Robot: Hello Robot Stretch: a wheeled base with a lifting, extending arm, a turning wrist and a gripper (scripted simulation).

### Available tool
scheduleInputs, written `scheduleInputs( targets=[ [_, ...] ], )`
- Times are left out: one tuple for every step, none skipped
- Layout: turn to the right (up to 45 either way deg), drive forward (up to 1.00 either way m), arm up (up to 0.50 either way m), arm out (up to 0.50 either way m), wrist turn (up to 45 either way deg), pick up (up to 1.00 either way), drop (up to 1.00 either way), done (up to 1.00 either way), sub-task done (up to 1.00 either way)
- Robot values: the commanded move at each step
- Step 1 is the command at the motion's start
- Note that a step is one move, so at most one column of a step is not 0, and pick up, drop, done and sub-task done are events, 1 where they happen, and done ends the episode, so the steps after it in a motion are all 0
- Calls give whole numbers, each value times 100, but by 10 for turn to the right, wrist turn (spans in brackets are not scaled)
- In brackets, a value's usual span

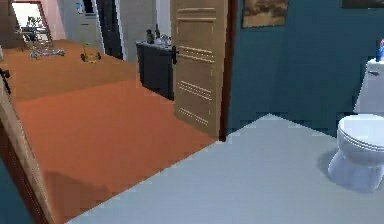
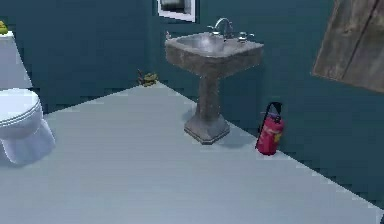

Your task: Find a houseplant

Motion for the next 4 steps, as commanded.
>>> scheduleInputs(
  targets=[
    [0,65,0,0,0,0,0,0,0],
    [-330,0,0,0,0,0,0,0,0],
    [0,100,0,0,0,0,0,0,0],
    [-30,0,0,0,0,0,0,0,0]
  ],
)
